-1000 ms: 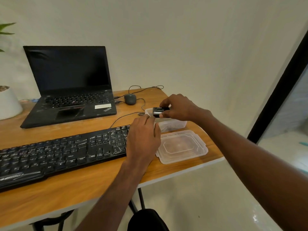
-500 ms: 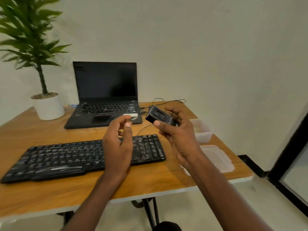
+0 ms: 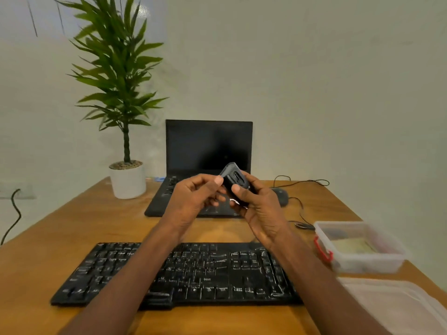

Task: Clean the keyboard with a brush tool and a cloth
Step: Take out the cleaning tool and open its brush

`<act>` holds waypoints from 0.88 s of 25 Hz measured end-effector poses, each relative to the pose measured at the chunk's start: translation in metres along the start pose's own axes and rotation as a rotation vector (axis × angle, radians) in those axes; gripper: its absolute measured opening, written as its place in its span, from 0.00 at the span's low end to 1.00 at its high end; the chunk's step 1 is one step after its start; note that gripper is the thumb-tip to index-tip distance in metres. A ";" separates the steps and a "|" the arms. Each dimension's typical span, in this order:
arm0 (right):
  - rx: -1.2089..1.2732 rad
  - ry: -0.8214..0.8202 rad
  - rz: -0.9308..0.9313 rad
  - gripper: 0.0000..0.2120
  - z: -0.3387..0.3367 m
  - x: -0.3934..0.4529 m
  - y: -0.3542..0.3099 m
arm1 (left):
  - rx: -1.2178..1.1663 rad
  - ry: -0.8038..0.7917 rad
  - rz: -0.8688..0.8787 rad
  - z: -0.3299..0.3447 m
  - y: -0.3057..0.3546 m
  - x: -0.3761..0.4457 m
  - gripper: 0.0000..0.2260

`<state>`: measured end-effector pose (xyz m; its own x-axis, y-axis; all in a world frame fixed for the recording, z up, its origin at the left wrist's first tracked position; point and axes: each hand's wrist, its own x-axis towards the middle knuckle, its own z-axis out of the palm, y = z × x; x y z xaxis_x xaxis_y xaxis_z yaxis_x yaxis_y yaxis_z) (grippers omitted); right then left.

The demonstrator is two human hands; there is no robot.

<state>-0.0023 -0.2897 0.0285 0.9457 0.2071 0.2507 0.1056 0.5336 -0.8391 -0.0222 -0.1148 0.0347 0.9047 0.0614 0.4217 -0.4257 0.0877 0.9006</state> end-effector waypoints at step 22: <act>-0.236 0.000 -0.197 0.11 -0.008 -0.005 0.021 | 0.125 0.056 0.153 -0.001 -0.021 -0.013 0.11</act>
<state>-0.0020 -0.2866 0.0061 0.8999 0.1187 0.4195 0.3552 0.3585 -0.8633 -0.0252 -0.1163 0.0097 0.8256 0.1198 0.5513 -0.5495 -0.0507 0.8339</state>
